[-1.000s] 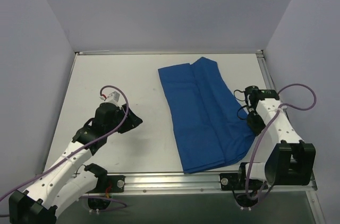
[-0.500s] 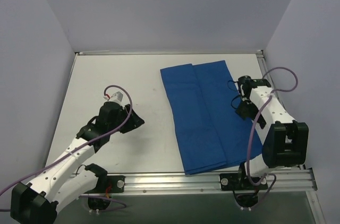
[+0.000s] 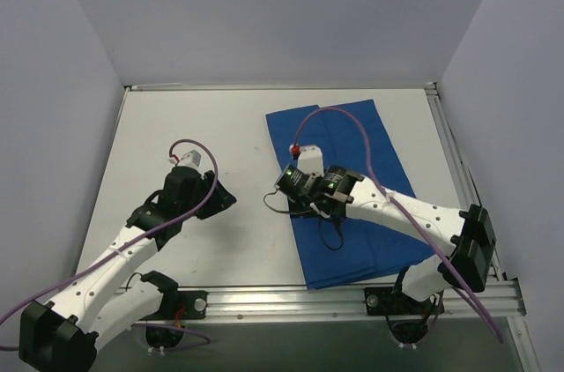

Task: Open and lay out the surgical kit
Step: Open the surgical kit at the center of the board.

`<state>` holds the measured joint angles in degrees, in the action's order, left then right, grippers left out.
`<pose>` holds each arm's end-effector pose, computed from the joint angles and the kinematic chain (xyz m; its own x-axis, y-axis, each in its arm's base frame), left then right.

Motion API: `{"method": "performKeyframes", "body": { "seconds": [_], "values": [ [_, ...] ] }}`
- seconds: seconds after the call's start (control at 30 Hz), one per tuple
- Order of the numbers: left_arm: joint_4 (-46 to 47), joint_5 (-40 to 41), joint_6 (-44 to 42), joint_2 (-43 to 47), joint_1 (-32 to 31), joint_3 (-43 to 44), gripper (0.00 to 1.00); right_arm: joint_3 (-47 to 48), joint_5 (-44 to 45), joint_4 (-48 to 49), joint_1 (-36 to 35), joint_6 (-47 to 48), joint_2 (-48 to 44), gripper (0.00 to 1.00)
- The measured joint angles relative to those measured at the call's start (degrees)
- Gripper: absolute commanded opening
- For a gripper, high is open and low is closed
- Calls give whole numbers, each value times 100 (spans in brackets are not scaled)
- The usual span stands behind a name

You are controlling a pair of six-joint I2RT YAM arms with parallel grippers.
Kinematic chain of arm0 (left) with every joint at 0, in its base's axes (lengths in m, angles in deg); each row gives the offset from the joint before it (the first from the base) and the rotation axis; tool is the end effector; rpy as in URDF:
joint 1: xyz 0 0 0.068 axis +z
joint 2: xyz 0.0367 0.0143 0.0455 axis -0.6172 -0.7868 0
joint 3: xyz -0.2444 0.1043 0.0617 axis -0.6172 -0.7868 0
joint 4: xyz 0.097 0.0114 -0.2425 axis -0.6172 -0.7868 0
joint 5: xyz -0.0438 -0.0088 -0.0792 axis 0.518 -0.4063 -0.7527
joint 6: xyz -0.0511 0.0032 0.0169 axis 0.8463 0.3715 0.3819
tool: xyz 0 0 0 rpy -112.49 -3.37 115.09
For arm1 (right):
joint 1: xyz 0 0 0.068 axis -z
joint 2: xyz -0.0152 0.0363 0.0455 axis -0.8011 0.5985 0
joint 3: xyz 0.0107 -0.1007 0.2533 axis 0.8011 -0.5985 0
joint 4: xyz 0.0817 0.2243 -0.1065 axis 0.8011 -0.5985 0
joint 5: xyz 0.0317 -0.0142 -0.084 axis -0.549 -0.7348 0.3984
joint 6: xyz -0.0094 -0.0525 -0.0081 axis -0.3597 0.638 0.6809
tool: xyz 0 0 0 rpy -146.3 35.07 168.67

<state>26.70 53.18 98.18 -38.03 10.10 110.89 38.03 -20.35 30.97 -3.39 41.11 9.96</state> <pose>0.1699 -0.0914 0.2456 -0.7360 -0.4406 -0.5139 -0.0811 0.8111 -0.5792 0.1787 0.2472 0.3022 -0.7773 -0.0169 -0.6289 -0.1685 0.9687 0.1823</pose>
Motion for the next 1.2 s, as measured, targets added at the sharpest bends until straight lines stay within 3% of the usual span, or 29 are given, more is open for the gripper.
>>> {"method": "performKeyframes", "body": {
  "seconds": [0.03, 0.1, 0.27, 0.33, 0.4, 0.5, 0.63, 0.67, 0.7, 0.8, 0.93, 1.2],
  "values": [
    [-28, 33, 0, 0, 0, 26, 55, -48, -74, 70, -260, -107, 22, 44],
    [-83, 94, -4, 7, 0, 74, 56, -181, -212, 160, -671, -374, 57, 45],
    [-214, 192, -7, 166, 2, 94, 56, -555, -380, 238, -1384, -1038, 195, 58],
    [-249, 216, -7, 188, 7, 109, 56, -656, -413, 243, -1488, -1200, 280, 64],
    [-249, 212, -7, 168, 7, 136, 56, -715, -417, 238, -1403, -1266, 343, 65],
    [-219, 144, -20, 94, 11, 173, 56, -748, -389, 278, -837, -1231, 358, 60],
    [-103, -116, -105, 0, 11, 173, 54, -844, -372, 662, 619, -925, 256, 47],
    [-44, -201, -120, -35, 11, 173, 52, -914, -382, 780, 1032, -820, 179, 42],
    [24, -291, -140, -90, 11, 173, 51, -994, -387, 885, 1572, -682, 72, 23],
    [133, -437, -197, -258, 11, 179, 49, -1088, -236, 881, 2649, -415, -138, 3],
    [197, -542, -291, -452, 13, 195, 49, -1115, 17, 841, 3458, -149, -192, 0],
    [455, -686, -348, -866, 26, 245, 48, -1596, 122, 949, 3679, -103, 446, 0]
  ]
}}
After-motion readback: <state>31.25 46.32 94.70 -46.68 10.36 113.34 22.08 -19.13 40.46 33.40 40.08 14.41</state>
